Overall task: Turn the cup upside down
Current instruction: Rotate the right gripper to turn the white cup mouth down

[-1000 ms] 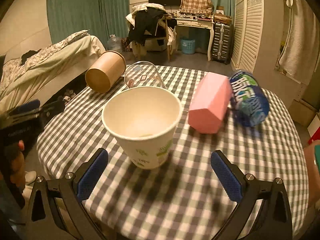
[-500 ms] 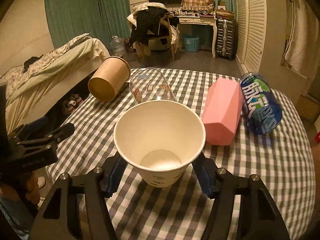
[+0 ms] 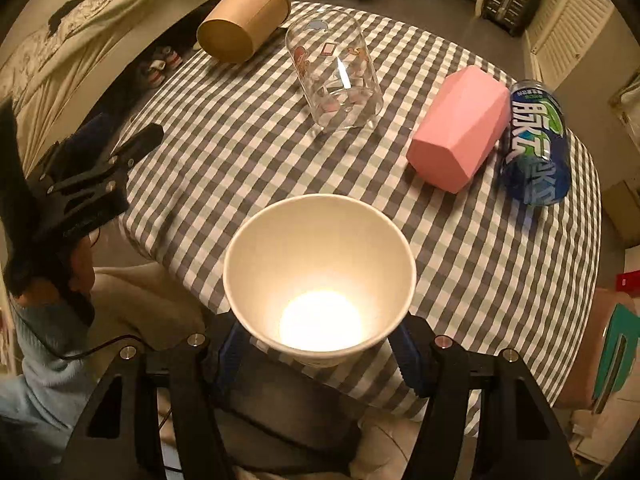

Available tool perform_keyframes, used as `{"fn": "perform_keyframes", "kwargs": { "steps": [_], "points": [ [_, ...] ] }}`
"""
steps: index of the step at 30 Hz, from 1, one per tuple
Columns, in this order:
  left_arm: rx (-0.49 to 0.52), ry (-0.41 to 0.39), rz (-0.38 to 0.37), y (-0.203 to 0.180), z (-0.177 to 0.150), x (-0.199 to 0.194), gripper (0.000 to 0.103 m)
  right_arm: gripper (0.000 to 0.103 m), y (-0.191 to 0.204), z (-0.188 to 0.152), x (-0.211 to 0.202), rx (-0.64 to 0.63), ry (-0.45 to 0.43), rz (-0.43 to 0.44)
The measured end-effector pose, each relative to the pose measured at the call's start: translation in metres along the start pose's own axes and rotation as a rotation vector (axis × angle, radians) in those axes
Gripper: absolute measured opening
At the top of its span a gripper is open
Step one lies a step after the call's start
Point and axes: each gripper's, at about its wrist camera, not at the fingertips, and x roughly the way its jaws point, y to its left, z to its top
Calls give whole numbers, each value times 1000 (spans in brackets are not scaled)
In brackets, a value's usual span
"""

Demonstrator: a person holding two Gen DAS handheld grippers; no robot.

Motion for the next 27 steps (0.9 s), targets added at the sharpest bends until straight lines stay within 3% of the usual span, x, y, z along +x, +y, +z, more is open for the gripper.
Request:
{"fn": "perform_keyframes", "kwargs": {
  "steps": [8,11,14,20,27],
  "points": [
    [3,2,-2,-1,-2,1,103,63,-8,36,25,26,3,10],
    [-1,10,3,0,-1,1,103,65,-4,35,19,8,-76,27],
    [-6,15,1,1,0,2,103,88,2,16,0,-5,-199,0],
    [5,11,7,0,-1,1,103,88,3,-36,-6,70,-404,-21],
    [13,7,-15,-7,-4,-1,103,88,2,-54,21,135,-514,12]
  ]
}}
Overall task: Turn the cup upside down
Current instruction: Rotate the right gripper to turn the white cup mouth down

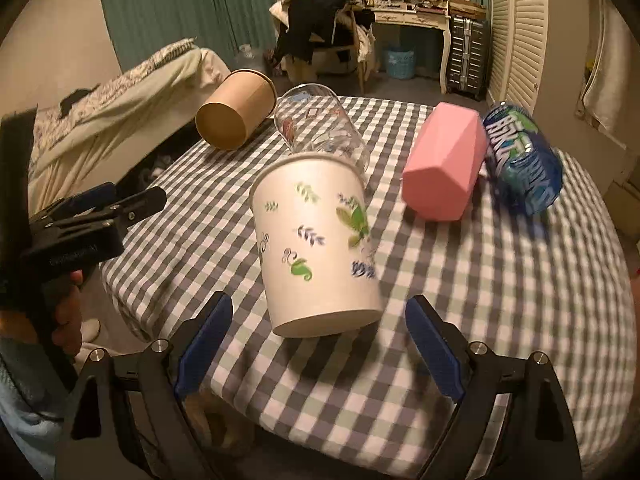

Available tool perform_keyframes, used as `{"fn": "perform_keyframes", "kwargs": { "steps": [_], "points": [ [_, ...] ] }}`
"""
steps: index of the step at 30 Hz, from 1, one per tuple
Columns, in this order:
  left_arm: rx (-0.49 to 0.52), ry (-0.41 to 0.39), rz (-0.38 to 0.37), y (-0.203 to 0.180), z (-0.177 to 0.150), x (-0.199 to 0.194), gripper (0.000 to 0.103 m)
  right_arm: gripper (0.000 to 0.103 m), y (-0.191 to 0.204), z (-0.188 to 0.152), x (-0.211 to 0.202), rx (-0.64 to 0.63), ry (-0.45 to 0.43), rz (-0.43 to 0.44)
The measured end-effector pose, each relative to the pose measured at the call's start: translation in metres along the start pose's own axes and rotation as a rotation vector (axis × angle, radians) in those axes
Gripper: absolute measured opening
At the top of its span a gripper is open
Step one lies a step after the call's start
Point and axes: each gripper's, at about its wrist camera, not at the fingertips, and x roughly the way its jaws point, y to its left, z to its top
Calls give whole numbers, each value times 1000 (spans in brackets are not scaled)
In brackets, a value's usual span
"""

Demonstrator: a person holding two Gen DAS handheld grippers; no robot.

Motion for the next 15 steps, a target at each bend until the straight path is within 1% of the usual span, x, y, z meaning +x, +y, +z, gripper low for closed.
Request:
{"fn": "perform_keyframes", "kwargs": {
  "steps": [5,6,7,8,9,12,14,15],
  "points": [
    [18,15,-11,-5,-2,3,103,87,1,-1,21,36,-44,0],
    [15,18,-14,-4,-2,4,103,80,0,-1,24,41,-44,7],
    [14,19,-13,-4,-2,5,103,74,0,-1,27,43,-43,6],
    [13,19,-10,-3,-1,6,103,66,0,0,27,39,-51,-3],
    [12,19,-9,-3,-1,6,103,57,-1,1,27,41,-49,5],
    [13,19,-9,-4,-1,6,103,57,-6,5,21,45,-45,26],
    [16,18,-7,-3,-1,7,103,57,-3,8,13,23,-50,12],
    [14,18,-11,-3,-1,6,103,57,-3,10,9,13,-39,-3]
  ]
}}
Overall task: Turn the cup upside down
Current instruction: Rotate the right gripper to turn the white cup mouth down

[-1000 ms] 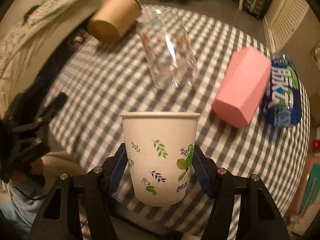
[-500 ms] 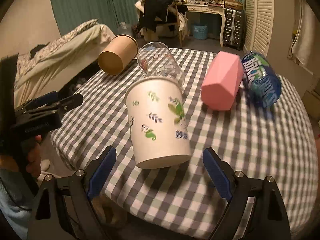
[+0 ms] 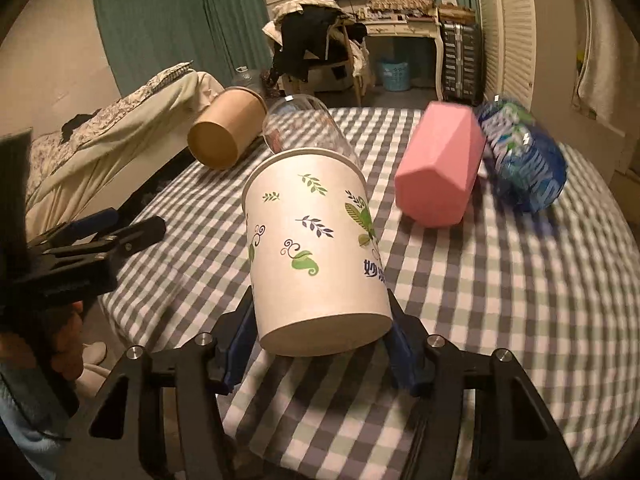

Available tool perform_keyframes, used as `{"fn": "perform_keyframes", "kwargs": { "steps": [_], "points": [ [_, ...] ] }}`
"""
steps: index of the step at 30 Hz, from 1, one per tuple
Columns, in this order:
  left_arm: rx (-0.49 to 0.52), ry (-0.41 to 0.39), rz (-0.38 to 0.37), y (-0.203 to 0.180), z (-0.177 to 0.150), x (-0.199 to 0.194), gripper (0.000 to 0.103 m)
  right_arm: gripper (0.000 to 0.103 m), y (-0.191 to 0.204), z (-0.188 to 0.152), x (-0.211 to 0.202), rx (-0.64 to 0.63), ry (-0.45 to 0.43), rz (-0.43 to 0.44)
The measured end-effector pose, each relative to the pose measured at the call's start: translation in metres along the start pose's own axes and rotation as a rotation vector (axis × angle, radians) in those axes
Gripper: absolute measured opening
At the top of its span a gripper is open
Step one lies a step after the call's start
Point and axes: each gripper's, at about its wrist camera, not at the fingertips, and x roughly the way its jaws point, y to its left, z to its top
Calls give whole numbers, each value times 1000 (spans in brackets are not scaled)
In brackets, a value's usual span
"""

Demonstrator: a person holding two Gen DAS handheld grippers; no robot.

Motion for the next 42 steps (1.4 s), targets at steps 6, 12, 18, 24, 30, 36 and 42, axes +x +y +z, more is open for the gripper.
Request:
{"fn": "perform_keyframes", "kwargs": {
  "steps": [6,12,18,24,30,36,42],
  "points": [
    [-4,-1,-14,-1,-2,-1,103,57,6,24,-28,-140,163,-55],
    [-4,-6,-33,-5,-3,-6,103,57,8,48,-36,-318,547,-102],
    [2,5,-47,-7,-4,-5,103,57,3,41,-15,-362,887,-147],
    [19,3,-57,-10,-5,-7,103,57,12,44,8,-443,1002,-190],
    [24,10,-72,-11,-5,-6,103,58,14,56,33,-470,1052,-213],
    [26,15,-80,-12,-4,-5,103,57,6,72,56,-464,1084,-207],
    [27,16,-76,-12,-5,-4,103,68,5,82,62,-471,1052,-210]
  ]
}}
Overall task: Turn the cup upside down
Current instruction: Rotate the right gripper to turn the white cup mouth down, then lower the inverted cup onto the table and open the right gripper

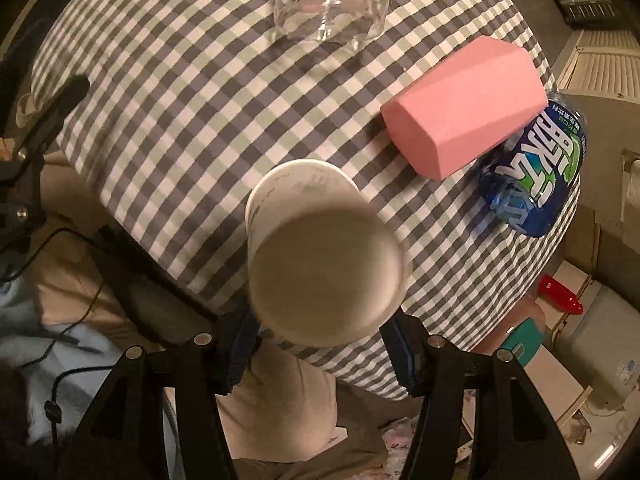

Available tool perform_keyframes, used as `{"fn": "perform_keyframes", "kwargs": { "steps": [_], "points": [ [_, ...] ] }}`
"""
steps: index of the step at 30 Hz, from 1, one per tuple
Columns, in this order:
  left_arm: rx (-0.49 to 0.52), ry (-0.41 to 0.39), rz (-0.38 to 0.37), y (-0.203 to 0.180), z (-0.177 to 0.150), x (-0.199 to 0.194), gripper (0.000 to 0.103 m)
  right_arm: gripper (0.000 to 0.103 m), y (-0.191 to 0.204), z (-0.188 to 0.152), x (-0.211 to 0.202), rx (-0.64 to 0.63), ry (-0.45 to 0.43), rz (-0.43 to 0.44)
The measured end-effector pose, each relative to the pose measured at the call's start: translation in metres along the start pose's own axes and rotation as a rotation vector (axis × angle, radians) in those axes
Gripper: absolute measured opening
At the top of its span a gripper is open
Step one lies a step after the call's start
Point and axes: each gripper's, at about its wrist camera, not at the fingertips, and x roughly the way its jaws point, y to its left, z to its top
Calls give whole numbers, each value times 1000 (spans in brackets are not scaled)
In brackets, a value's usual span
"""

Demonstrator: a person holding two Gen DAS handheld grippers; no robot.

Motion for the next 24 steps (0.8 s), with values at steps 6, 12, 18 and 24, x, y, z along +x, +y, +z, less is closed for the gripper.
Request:
{"fn": "perform_keyframes", "kwargs": {
  "steps": [6,12,18,24],
  "points": [
    [-13,-2,12,3,0,-1,103,82,1,-13,-41,6,-168,-19],
    [-26,-29,17,-1,6,-21,103,86,6,-57,-83,61,-419,-57],
    [22,-97,21,-25,27,-62,103,88,14,-120,-101,173,-679,-67],
    [46,-188,12,-54,54,-109,103,94,3,-185,-107,377,-973,-63]
  ]
}}
